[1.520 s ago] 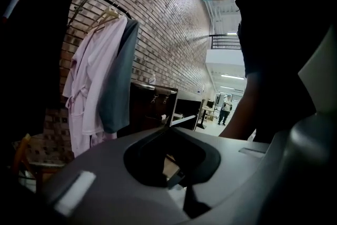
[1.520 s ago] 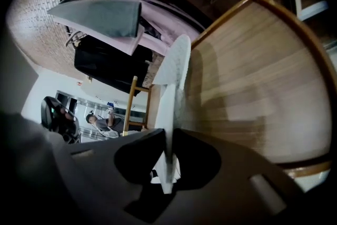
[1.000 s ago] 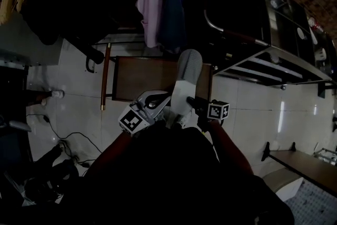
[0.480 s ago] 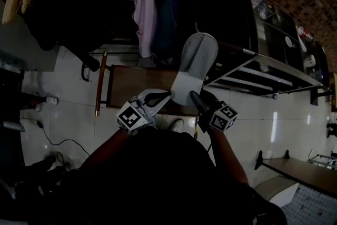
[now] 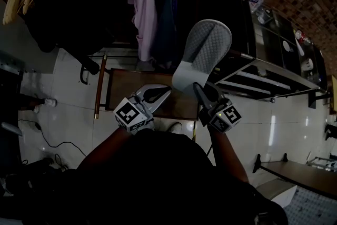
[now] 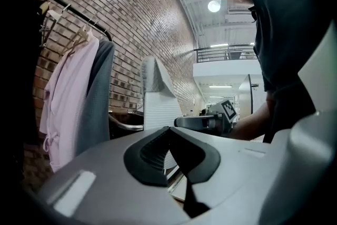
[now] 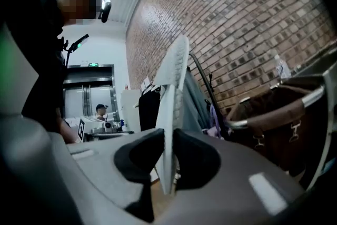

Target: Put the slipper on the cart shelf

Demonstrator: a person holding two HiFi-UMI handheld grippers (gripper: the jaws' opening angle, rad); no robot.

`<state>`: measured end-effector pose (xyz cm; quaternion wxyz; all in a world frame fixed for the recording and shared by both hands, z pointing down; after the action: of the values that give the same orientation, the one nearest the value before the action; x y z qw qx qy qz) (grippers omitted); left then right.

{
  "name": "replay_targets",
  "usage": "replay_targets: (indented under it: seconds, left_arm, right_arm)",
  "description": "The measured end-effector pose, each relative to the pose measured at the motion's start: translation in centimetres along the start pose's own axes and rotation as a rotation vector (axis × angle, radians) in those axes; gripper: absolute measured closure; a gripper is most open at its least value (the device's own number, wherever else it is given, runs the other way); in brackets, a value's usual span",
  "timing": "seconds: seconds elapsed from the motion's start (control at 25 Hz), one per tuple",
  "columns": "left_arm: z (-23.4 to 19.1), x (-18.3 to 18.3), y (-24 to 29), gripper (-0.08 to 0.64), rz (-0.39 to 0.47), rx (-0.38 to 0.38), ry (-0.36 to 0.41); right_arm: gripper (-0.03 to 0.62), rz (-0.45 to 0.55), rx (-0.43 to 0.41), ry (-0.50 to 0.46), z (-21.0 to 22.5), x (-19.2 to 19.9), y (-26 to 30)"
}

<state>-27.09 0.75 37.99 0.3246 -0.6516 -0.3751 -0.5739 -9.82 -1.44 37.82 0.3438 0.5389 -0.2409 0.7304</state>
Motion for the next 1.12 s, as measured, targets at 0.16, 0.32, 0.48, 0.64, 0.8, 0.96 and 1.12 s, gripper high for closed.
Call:
replay_targets:
  seconds: [0.16, 0.32, 0.48, 0.64, 0.8, 0.96, 1.12]
  left_arm:
    - [-0.5, -0.4, -0.2, 0.557, -0.057, -0.02, 0.035]
    - [-0.2, -0.6, -0.1, 0.557, -0.021, 0.002, 0.053]
    - [-0.2, -0.5, -0.4, 0.557, -0.015, 0.008, 0.037]
    - [-0.4, -0.2, -0.5, 0.557, -0.005, 0.02, 0.034]
    - [-0.8, 0.4, -0.9, 0.557, -0.008, 0.019, 0.03]
    - [-0.9, 0.5, -0.9, 0.557, 0.003, 0.045, 0.034]
    - [-0.9, 1.1, -1.0, 0.557, -0.013, 0.071, 0.026]
  right_arm:
    - [0.529, 0.015, 0.015, -0.124, -1.0, -1.9, 0.2]
    - [0.529, 0.007, 0.022, -0.158, -1.2, -2.0, 0.4]
    - [0.529, 0.005, 0.037, -0.151, -1.1, -1.7, 0.5]
    - [0.529, 0.002, 0.048, -0.144, -1.3, -1.4, 0.2]
    - [0.529, 0.0, 0.06, -0.131, -1.8, -1.0, 0.1]
    - [0.529, -0.009, 0.079, -0.124, -2.0, -0.5, 0.0]
    - [0.529, -0.022, 0.118, -0.12, -2.5, 0.2, -0.2]
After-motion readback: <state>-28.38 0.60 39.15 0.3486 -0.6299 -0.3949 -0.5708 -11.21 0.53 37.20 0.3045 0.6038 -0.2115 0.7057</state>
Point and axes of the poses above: the fingertips, and each gripper's own axes: y forward along the fingers, z to its right, x out of its underside, the point moved 5 cm from there along -y, backward along the fingers
